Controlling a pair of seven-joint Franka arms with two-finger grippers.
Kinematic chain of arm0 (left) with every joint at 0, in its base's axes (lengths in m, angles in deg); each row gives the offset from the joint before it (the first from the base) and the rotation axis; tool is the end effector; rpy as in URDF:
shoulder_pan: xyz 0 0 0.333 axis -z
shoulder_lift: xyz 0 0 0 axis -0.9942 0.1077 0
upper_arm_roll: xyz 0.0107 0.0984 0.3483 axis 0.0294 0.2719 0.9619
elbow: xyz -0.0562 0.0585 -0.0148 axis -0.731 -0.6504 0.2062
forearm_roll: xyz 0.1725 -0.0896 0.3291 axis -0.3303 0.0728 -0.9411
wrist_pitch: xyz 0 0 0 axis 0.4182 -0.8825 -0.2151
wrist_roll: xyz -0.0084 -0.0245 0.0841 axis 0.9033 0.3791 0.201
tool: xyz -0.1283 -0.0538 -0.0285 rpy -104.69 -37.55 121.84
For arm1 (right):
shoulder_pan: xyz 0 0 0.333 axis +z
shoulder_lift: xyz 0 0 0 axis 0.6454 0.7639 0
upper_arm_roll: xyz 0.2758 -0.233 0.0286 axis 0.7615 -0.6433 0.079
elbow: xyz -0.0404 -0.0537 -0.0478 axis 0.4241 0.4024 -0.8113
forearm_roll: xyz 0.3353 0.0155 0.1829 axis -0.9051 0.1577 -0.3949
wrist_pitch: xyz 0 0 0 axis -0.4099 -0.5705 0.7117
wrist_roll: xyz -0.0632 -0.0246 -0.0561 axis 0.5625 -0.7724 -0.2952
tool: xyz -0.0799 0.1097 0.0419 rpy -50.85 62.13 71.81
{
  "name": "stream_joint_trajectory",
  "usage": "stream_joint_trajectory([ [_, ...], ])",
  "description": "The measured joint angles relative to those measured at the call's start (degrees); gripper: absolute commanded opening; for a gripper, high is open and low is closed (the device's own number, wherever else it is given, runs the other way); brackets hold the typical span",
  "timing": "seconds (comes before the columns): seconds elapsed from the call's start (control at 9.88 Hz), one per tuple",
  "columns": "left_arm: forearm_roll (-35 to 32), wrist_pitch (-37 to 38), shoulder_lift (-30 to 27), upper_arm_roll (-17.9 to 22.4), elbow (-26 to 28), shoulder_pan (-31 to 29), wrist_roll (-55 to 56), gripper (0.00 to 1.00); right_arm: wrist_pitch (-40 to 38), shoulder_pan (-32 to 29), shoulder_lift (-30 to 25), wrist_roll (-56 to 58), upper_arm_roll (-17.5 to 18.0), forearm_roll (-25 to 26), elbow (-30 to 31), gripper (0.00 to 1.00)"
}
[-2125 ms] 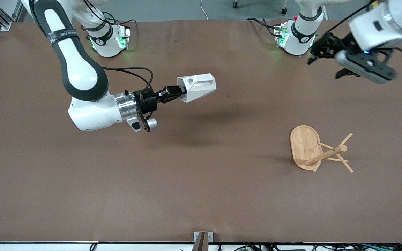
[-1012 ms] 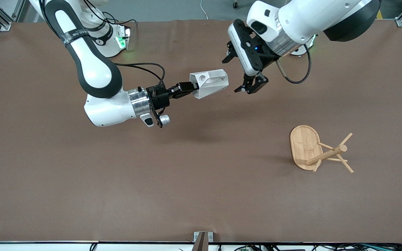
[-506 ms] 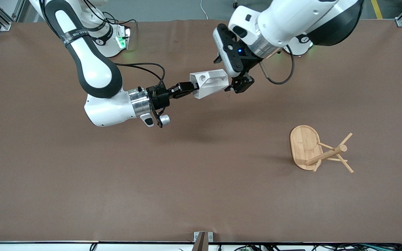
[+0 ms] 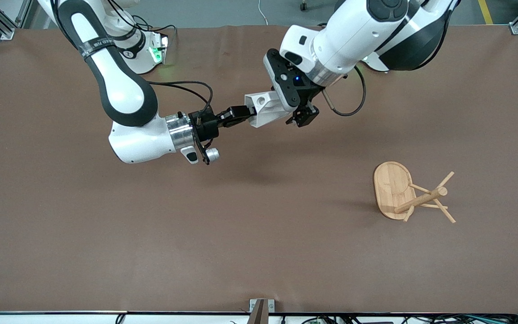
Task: Hang cup on rack
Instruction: 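Hold the cup out while the left gripper reaches and grasps it, then release the cup with the right gripper while the left gripper carries it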
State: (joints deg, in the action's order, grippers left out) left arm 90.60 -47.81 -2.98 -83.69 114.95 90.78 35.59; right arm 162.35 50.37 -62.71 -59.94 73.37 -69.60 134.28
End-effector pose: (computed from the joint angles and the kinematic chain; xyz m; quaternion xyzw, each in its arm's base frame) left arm 0.4907 -0.4174 0.5779 0.8243 -0.5292 0.0761 0.1861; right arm 0.5401 0.3991 0.4527 -0.7514 -0.0088 0.2287 0.6189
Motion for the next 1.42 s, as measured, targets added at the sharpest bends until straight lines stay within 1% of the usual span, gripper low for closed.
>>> stream_joint_trajectory([
  [0.2,-0.4,0.0,0.5,0.0,0.0,0.8,0.9,1.0,0.0,0.0,0.0,0.0,0.2,-0.1,0.0,0.01],
  [0.3,-1.8,0.0,0.5,0.0,-0.1,1.2,1.6,0.97,0.0,0.0,0.0,0.0,0.3,0.0,0.1,0.01],
  [0.4,-3.2,0.0,0.5,0.0,-0.1,1.6,1.7,0.73,0.1,0.0,0.0,0.0,0.3,0.0,0.2,0.01],
  [0.51,-4.2,0.0,0.6,0.0,-0.1,2.1,1.8,0.44,0.1,-0.1,0.0,0.0,0.3,0.0,0.4,0.01],
  [0.61,-4.4,0.0,0.6,0.0,-0.1,2.4,1.9,0.21,0.2,-0.1,0.0,0.0,0.3,0.0,0.5,0.01],
  [0.81,-4.6,0.1,0.6,0.0,-0.1,2.5,2.2,0.03,0.3,-0.2,0.0,0.0,0.2,0.1,0.6,0.01],
  [0.91,-4.6,0.1,0.6,0.0,-0.1,2.5,2.3,0.01,0.3,-0.2,0.0,0.0,0.2,0.1,0.6,0.01],
  [1.01,-4.6,0.1,0.6,0.0,-0.1,2.5,2.3,0.0,0.3,-0.2,0.0,0.0,0.2,0.1,0.6,0.17],
  [1.11,-4.6,0.1,0.6,0.0,-0.1,2.5,2.4,0.0,0.3,-0.2,0.0,0.0,0.3,0.0,0.6,0.93],
  [1.21,-4.7,0.1,0.8,0.0,-0.1,2.6,3.3,0.0,0.1,-0.3,0.0,-1.4,0.3,-0.2,0.5,1.0],
  [1.42,-5.2,0.1,1.3,0.0,0.0,2.6,3.9,0.0,-0.1,-1.2,-0.1,-7.1,0.3,0.3,-0.1,1.0],
])
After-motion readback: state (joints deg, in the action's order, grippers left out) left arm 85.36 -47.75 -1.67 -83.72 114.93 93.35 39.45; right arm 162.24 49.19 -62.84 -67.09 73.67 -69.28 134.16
